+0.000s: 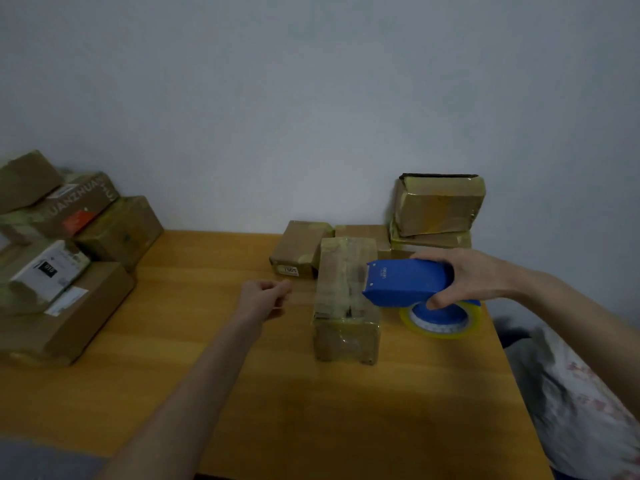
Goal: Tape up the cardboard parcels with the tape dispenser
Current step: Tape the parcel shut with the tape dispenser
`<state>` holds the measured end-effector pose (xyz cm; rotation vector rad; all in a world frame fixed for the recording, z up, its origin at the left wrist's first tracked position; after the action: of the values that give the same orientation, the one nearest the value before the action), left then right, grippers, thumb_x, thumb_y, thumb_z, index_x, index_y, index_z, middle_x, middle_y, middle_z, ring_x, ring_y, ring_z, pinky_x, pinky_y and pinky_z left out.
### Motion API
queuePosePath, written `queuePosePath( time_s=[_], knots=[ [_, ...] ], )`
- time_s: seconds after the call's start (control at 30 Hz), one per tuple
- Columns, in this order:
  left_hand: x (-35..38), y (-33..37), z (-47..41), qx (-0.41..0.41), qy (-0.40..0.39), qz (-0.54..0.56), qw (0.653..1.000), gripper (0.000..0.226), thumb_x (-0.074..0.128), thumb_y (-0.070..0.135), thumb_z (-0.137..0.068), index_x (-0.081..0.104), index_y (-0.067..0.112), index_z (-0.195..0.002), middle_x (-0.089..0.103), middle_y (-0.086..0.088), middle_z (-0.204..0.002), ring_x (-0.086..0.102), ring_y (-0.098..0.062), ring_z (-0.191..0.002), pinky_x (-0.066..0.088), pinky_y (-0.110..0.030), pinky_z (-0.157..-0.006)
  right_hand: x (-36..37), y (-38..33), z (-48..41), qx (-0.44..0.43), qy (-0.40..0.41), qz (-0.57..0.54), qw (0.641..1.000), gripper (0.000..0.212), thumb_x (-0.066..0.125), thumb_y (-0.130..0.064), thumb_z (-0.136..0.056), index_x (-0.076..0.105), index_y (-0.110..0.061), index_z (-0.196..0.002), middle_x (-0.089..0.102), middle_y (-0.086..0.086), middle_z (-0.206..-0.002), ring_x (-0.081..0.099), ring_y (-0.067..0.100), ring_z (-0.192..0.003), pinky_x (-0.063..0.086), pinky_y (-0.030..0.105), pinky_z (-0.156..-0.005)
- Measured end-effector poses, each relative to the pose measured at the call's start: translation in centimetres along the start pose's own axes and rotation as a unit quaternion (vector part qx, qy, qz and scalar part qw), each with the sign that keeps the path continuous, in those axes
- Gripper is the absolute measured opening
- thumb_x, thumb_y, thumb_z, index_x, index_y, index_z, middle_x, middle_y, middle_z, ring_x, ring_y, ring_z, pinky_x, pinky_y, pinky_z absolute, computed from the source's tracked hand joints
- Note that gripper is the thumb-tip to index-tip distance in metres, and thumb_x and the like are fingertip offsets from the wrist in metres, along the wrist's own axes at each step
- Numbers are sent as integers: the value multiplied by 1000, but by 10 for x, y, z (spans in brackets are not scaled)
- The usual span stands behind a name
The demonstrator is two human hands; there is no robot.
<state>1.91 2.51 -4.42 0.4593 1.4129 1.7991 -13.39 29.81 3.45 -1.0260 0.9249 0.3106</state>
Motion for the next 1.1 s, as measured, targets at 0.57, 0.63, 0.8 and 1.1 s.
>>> queuePosePath(
  time_s=[0.57,0.63,0.8,1.1],
  knots=[
    [12,-32,5,14,0,-74,997,25,68,17,-88,65,10,-64,61,0,-61,52,-10,-58,49,-22,-48,21,53,21,68,-34,-22,997,58,77,-9,-74,47,-46,-106,58,-15,-103,59,-8,-84,45,5,-65],
    [12,-35,3,12,-4,-77,997,25,67,17,-88,65,10,-64,60,0,-61,51,-9,-58,48,-22,-47,23,54,19,67,-34,-19,997,57,77,-8,-73,50,-42,-112,60,-12,-103,58,-7,-85,46,6,-66],
    [14,-45,2,-6,-9,-87,996,22,68,17,-88,64,8,-68,61,-1,-64,52,-10,-59,49,-20,-47,32,58,15,87,-47,-12,995,67,77,-13,-74,45,-35,-129,58,-7,-112,60,9,-97,51,23,-81],
    [26,-55,-2,-12,-4,-100,995,32,67,18,-89,60,9,-59,59,0,-58,52,-10,-57,51,-21,-48,66,79,2,113,-91,4,989,71,77,-16,-72,37,-39,-126,54,-9,-110,57,9,-97,48,25,-82]
  ],
)
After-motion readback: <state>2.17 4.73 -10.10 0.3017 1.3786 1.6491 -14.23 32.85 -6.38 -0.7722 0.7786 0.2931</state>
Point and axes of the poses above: each hand's wrist, its own z-axis away from the middle knuckle, its own x-axis out of the palm, y = z × x, the point moved 7 cm from there along -z, towards the middle knuckle
